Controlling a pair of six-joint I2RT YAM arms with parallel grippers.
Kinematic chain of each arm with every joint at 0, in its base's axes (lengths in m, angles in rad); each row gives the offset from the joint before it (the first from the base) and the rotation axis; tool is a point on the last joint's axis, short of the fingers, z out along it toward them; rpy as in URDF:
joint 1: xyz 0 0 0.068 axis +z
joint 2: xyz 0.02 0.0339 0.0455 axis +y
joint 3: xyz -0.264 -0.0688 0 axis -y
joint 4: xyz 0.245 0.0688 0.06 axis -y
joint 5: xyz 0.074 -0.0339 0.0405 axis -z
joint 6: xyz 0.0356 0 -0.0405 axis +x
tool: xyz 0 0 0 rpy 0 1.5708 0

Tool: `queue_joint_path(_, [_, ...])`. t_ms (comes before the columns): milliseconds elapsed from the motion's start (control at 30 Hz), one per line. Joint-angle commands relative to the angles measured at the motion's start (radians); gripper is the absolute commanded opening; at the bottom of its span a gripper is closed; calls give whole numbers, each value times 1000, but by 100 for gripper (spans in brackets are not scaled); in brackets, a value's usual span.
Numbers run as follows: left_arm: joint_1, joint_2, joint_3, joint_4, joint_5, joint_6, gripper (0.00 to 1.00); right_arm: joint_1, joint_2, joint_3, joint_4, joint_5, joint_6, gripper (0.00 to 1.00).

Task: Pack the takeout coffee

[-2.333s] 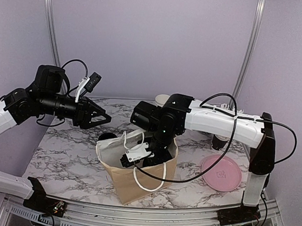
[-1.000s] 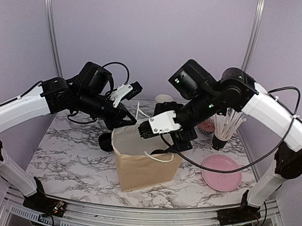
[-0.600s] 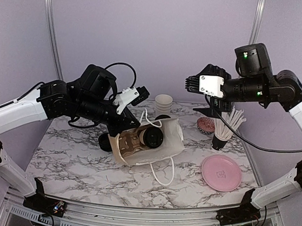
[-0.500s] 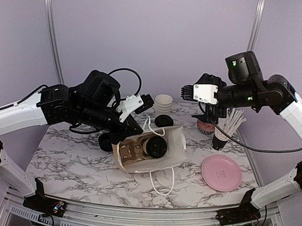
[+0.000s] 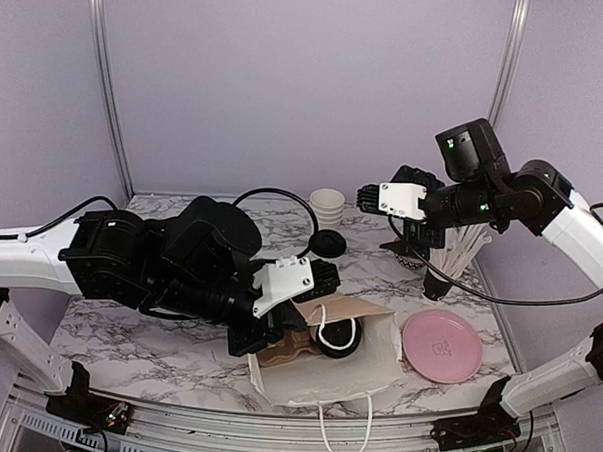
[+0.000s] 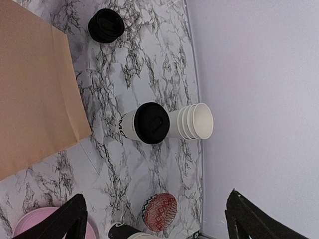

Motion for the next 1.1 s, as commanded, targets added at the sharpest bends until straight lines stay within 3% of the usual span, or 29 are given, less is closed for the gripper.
queue_joint_path(0, [-28,12,-11,30,-39,0,0,-15,12,9,42,-8,36,93])
queue_joint_path(267, [-21,-13,-25,30,-101,63,0,-52,100,53,54,-49,68,90])
queue_joint_path(500, [166,-105,-56,20,-31,16,0,-134,229,118,101,-112,132,83])
queue_joint_path(633, [310,-155,-73,3,96,-3,0,-178,326,161,105,-153,200,78])
queue_joint_path(800, [473,-154,-53,-39,403,-55,0,-220,455,229,109,-206,323,73])
queue_joint_path(1067, [546,-142,-94,-40,582,-101,0,-236,604,263,144,-235,475,75])
